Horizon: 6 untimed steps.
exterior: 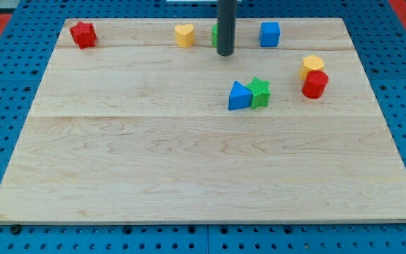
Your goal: Place the blue cube to the left of the yellow hexagon
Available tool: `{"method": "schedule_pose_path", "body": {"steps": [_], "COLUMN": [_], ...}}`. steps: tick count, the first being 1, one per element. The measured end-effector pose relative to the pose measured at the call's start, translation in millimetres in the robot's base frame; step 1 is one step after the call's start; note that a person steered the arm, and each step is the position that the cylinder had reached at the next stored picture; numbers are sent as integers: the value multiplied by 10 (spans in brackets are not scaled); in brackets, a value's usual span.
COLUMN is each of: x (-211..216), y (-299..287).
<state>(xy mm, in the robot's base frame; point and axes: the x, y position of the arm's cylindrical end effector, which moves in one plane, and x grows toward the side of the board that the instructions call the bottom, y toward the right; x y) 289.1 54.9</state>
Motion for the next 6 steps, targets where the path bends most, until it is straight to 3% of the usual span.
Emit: {"method": "schedule_pose_path", "body": {"steps": [2, 3, 4, 5, 6], "x": [-2, -312, -828, -932, -461], "y": [803, 1528, 1264, 785, 890]}}
